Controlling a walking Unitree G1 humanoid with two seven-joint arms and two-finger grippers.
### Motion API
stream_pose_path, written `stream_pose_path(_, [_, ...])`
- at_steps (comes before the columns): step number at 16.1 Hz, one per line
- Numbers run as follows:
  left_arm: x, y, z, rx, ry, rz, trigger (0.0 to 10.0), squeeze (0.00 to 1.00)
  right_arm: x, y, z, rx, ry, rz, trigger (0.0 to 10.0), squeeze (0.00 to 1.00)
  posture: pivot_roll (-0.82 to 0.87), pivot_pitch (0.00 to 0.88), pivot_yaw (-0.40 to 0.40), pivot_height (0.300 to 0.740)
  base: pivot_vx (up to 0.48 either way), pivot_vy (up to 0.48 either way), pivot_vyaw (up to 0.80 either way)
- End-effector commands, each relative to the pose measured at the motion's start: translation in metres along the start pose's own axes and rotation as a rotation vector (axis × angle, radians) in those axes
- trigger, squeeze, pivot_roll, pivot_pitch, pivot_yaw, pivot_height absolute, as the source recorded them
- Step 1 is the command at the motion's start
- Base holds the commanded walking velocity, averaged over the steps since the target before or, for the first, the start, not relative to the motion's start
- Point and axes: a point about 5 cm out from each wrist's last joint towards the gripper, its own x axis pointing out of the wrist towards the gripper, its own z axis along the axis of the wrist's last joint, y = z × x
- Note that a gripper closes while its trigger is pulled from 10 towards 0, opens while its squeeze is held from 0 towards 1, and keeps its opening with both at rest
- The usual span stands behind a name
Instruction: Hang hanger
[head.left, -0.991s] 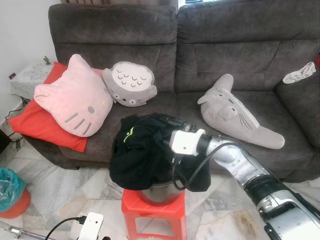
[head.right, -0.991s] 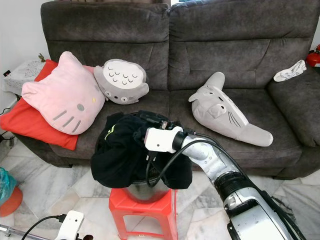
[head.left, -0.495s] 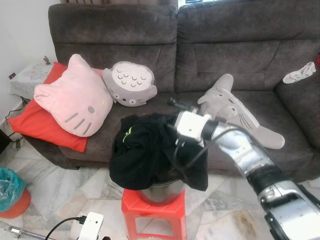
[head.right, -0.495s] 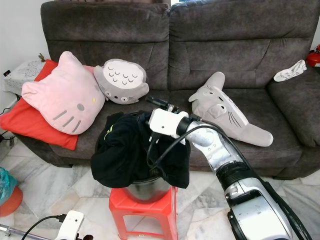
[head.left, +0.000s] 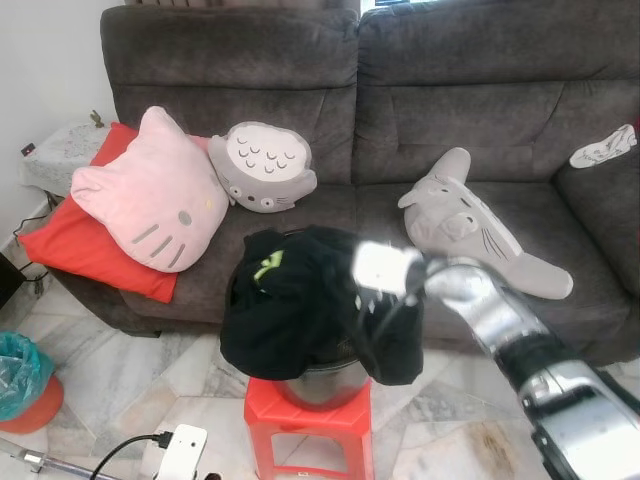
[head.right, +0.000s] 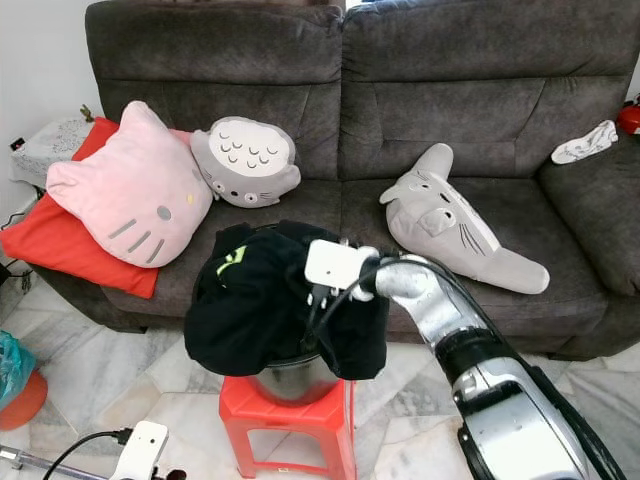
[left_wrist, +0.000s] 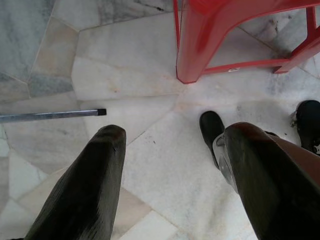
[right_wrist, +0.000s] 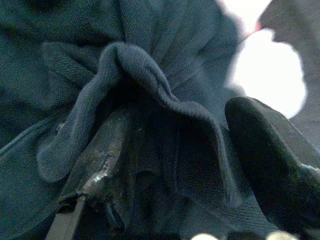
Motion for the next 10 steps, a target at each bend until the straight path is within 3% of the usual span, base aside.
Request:
stream_pose_path(1, [-0.001, 0.004, -0.001, 0.012, 0.013, 0.007, 10.0, 0.0, -0.001, 0.001, 0.006, -0.006, -0.019, 0.048, 10.0, 0.0, -0.06, 0.0, 0.087, 0.74, 0.0, 0.0, 0.0])
stream_pose_path(3, [-0.001, 0.004, -0.001, 0.012, 0.012, 0.008, 10.0, 0.0, -0.006, 0.0, 0.005, -0.019, -0.014, 0.083, 10.0, 0.0, -0.07, 0.0, 0.088, 0.74, 0.0, 0.0, 0.0])
stream_pose_path(7, [0.0, 0.004, 0.0, 0.011, 0.01, 0.009, 10.0, 0.0, -0.017, -0.018, 0.014, -0.043, -0.021, 0.053, 10.0, 0.0, -0.07, 0.0, 0.09, 0.74, 0.0, 0.0, 0.0])
stream_pose_path(10, [0.0, 0.003, 0.0, 0.01, 0.01, 0.009, 10.0, 0.0, -0.029, -0.03, 0.011, -0.097, 0.033, 0.079, 10.0, 0.0, -0.07, 0.0, 0.091, 0.74, 0.0, 0.0, 0.0])
